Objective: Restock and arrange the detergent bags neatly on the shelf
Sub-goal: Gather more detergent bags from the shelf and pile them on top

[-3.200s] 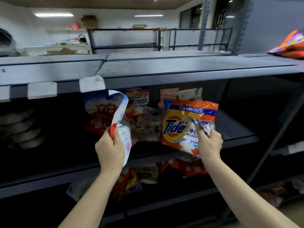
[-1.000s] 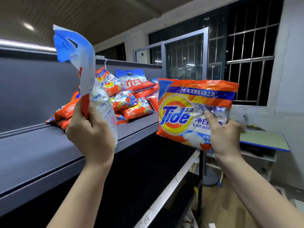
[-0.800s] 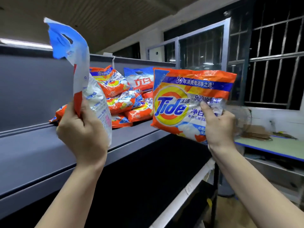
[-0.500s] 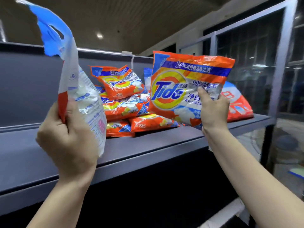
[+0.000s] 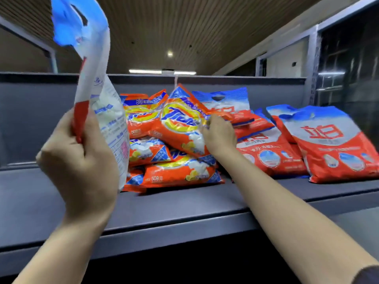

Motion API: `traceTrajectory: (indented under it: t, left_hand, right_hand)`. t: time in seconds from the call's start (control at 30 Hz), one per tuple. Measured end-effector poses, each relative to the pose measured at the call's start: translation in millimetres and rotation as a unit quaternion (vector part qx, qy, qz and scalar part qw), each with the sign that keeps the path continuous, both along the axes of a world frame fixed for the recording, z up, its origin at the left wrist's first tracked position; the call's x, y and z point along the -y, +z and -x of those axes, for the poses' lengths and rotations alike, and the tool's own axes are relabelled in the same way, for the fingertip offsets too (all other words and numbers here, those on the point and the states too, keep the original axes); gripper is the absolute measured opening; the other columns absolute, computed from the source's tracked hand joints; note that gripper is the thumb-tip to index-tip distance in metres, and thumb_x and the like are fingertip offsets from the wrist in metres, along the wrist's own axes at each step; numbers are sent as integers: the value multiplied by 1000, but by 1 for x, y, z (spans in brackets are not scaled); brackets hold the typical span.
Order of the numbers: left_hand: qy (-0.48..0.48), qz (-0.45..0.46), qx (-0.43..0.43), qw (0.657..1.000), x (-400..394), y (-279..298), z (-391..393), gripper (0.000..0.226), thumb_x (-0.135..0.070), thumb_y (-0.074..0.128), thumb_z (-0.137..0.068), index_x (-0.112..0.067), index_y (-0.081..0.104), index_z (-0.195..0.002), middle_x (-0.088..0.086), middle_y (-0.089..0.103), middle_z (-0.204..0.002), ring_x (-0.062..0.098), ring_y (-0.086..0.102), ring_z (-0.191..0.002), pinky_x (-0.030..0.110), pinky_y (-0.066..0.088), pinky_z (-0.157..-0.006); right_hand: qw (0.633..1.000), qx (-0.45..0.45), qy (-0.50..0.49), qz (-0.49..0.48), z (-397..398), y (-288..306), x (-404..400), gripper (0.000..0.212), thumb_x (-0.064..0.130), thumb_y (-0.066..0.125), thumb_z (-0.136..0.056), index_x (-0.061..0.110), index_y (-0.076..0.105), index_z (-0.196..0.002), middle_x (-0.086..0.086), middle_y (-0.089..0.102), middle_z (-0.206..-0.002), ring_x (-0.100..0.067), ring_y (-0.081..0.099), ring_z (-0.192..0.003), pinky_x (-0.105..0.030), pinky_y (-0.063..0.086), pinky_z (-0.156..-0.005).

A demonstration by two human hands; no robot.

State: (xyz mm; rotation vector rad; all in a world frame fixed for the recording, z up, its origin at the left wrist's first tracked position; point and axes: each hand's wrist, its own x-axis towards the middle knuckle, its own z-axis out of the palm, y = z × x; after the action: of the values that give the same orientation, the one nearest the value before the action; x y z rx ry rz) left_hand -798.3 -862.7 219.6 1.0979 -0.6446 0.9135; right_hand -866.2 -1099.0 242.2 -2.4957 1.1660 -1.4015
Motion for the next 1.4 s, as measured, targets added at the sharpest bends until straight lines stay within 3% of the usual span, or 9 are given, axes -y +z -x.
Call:
traceTrajectory:
  t: [0.1, 0.27, 0.53, 0.73, 0.87, 0.97, 1.03, 1.13, 1.4]
  left_hand:
    - [7, -14, 55, 998, 26, 19, 10, 49, -57, 34, -96, -16, 61, -98, 20, 66, -84, 41, 60, -75, 52, 48, -67]
    - [65, -32, 143, 987, 75, 48, 35, 45, -39, 37, -99, -6, 67, -98, 24, 66, -78, 45, 57, -74, 36, 34, -59]
    - [195, -109, 117, 968, 179, 86, 61, 39, -36, 36, -97, -20, 63, -118, 17, 69, -100, 45, 59, -90, 43, 36, -68]
    - [260, -178, 195, 929, 251, 105, 44, 25, -32, 49, -92, -15, 67, -94, 14, 66, -69, 38, 61, -56, 30, 36, -47]
    - [204, -483, 203, 827, 304, 91, 33, 24, -26, 47, -94, -15, 58, -113, 15, 64, -108, 37, 61, -96, 39, 44, -78]
    - [39, -638, 47, 768, 316, 82, 25, 41, -46, 39, -94, -25, 49, -129, 7, 56, -130, 31, 52, -117, 40, 40, -96]
    - [-8, -629, 19, 777, 311, 83, 21, 51, -57, 43, -91, -26, 47, -131, 5, 55, -131, 29, 50, -117, 39, 41, -97]
    - [82, -593, 49, 800, 288, 82, 19, 67, -71, 41, -84, -26, 44, -134, 5, 51, -134, 30, 46, -123, 44, 35, -99]
    - [197, -493, 71, 845, 206, 57, 13, 34, -33, 47, -93, -12, 63, -114, 14, 64, -113, 36, 55, -108, 41, 42, -87]
  right_hand:
    - [990, -73, 108, -43, 1, -19, 0, 59, 51, 21, -96, 12, 61, -116, -20, 60, -120, -39, 54, -112, -41, 41, -89]
    - [938, -44, 289, -187, 40, -24, 9, 50, 44, 50, -95, 15, 46, -135, -7, 49, -139, -23, 47, -126, -32, 36, -101]
    - [955, -173, 241, 1, 76, -13, 24, 48, 42, 62, -88, 23, 55, -132, -9, 54, -129, -26, 49, -119, -32, 39, -94]
    - [940, -222, 244, 85, 93, -23, 28, 54, 40, 64, -84, 21, 51, -134, -12, 56, -131, -31, 48, -120, -39, 45, -94]
    - [937, -198, 274, 84, 98, -27, 33, 43, 34, 62, -87, 19, 54, -126, -12, 57, -126, -32, 48, -113, -38, 42, -86]
    - [933, -211, 282, 81, 96, -28, 41, 43, 35, 58, -90, 22, 51, -130, -11, 57, -127, -32, 48, -110, -40, 41, -87]
    - [929, -215, 294, 69, 95, -28, 46, 49, 36, 57, -90, 28, 46, -137, -10, 56, -131, -33, 48, -114, -43, 42, -94]
    - [923, -210, 319, 45, 92, -26, 50, 53, 32, 58, -90, 27, 44, -141, -10, 52, -136, -34, 49, -120, -43, 42, -97]
    - [923, -200, 328, 22, 90, -27, 48, 53, 27, 60, -89, 26, 46, -139, -6, 51, -139, -28, 48, -126, -37, 40, -101]
